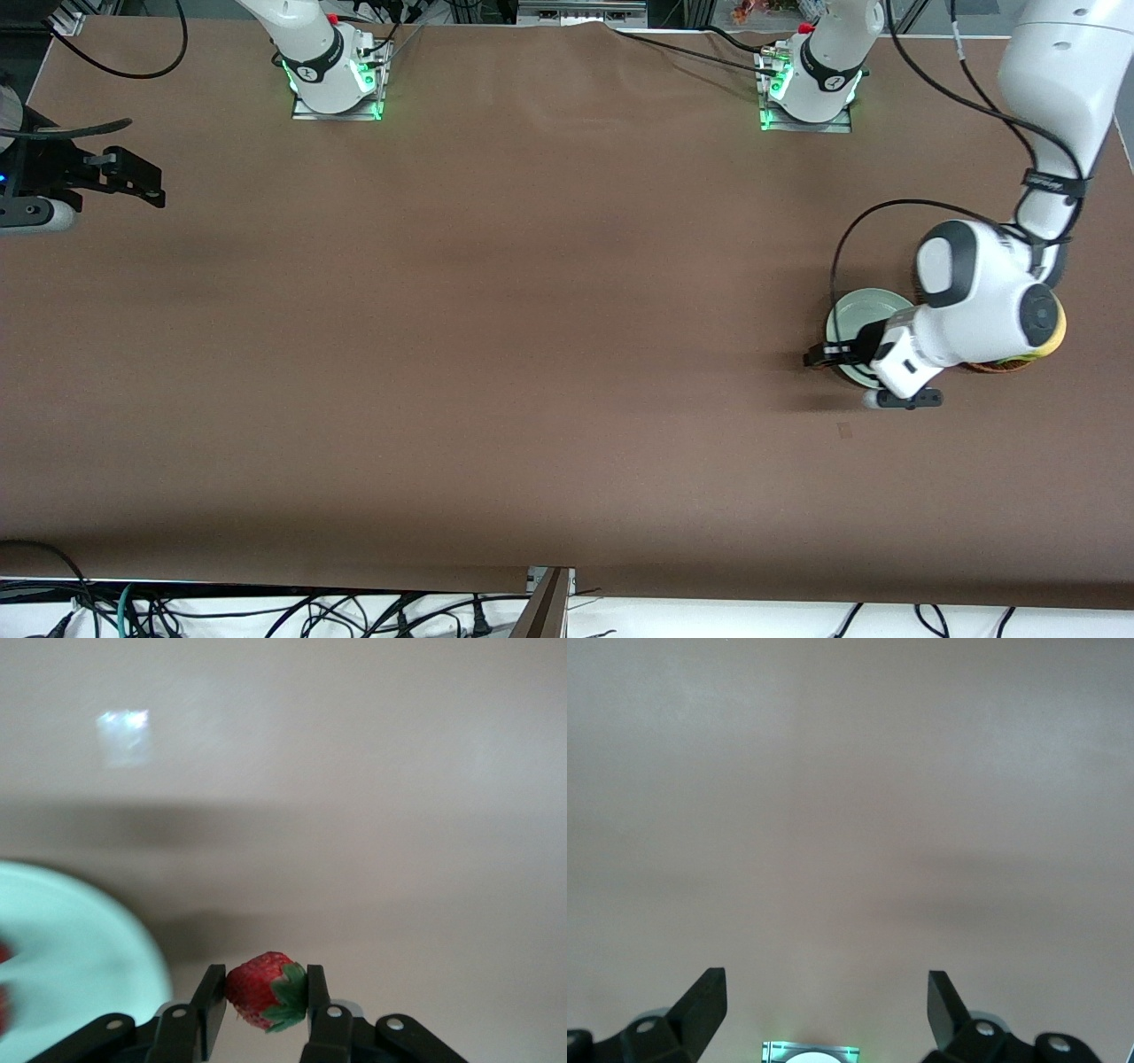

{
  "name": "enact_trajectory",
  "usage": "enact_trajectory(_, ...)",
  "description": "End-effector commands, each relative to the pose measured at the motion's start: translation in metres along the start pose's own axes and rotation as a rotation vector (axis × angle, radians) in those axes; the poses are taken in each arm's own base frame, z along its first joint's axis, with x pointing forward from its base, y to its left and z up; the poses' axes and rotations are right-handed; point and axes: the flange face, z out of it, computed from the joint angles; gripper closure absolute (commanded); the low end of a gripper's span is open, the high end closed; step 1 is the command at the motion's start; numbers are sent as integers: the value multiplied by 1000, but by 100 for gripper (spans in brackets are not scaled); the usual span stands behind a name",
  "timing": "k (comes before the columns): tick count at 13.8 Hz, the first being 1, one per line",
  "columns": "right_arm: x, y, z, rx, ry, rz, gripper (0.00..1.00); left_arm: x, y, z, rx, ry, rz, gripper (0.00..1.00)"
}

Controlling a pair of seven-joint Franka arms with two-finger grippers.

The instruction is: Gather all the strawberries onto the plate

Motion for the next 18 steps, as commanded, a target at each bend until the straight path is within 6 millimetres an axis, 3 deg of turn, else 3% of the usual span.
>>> enact_trajectory(1,0,0,-2,-11,6,12,0,-28,-34,3,3,-128,14,55)
enact_trajectory(3,3,-1,0,-12,3,8,0,-36,-70,8,68,-137,31,55)
enact_trajectory(5,7,-1,-5,-11,15,5,0,-32,-80,7,126,-107,70,54)
enact_trajectory(6,7,-2,-5,-11,15,1,0,-31,-84,8,168,-91,96,46)
enact_trajectory(7,7,-1,-5,-11,15,1,0,-31,-86,11,182,-89,104,12)
enact_trajectory(8,7,0,-5,-9,15,3,0,-31,-85,12,181,-90,105,0)
enact_trajectory(10,7,0,-5,-7,15,3,0,-27,-82,-3,191,-73,105,0)
enact_trajectory(12,7,0,-5,-6,15,2,0,-25,-65,-33,215,-47,123,0)
enact_trajectory(14,7,-1,-5,-6,15,-2,0,-23,-45,-84,251,-9,137,0)
enact_trajectory(16,7,0,-5,-7,15,-1,0,-19,-21,-139,410,30,212,0)
enact_trajectory(18,7,1,-5,-6,15,-2,0,-23,21,-190,538,33,278,0)
